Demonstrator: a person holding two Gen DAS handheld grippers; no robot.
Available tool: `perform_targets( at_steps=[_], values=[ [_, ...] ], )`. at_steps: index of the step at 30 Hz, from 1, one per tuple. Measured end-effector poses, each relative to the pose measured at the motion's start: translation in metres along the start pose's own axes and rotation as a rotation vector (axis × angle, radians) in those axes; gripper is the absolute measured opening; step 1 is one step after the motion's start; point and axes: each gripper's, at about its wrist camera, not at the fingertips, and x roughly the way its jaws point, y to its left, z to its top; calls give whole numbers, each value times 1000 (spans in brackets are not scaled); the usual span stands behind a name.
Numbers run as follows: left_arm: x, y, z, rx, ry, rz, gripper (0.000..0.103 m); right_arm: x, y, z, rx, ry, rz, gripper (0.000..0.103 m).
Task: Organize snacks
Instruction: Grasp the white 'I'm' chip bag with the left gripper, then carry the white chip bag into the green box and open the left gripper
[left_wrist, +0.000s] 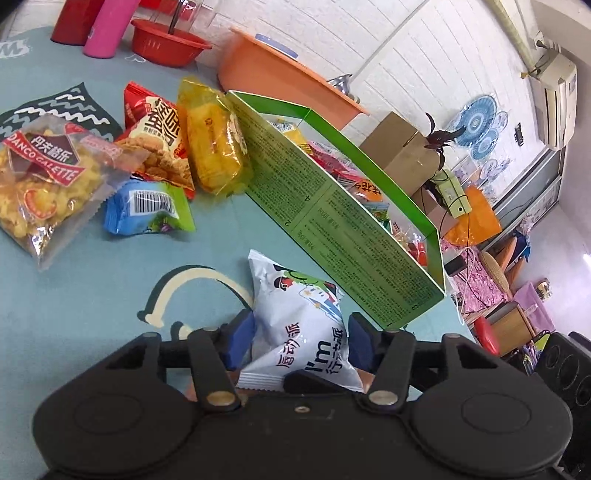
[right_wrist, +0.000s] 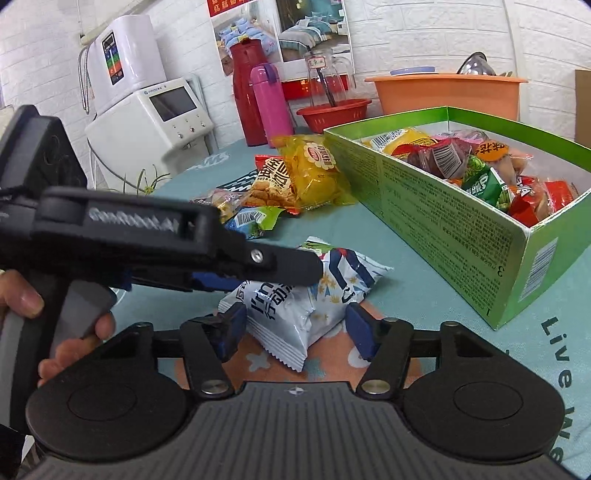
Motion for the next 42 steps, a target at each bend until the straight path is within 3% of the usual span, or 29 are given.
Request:
perform_targets(
  at_steps=[4, 10, 19, 30, 42],
  values=[
    [0, -1, -2, 4, -4, 9, 71, -1, 0, -1, 2, -1, 1, 87],
    [-4, -13, -4, 11, -21, 27, 72, -5, 4, 0, -36, -14, -33, 68],
    [-19, -68, 25, 125, -122, -61, 71, -51, 5, 20, -83, -193, -100, 66],
    [41, -131, 73, 239, -107, -158, 72, -78, -49, 54, -38, -343, -224, 66],
    [123, -147, 100, 279, -27, -189, 72, -66, -112, 63, 46, -350, -302, 66]
  ],
)
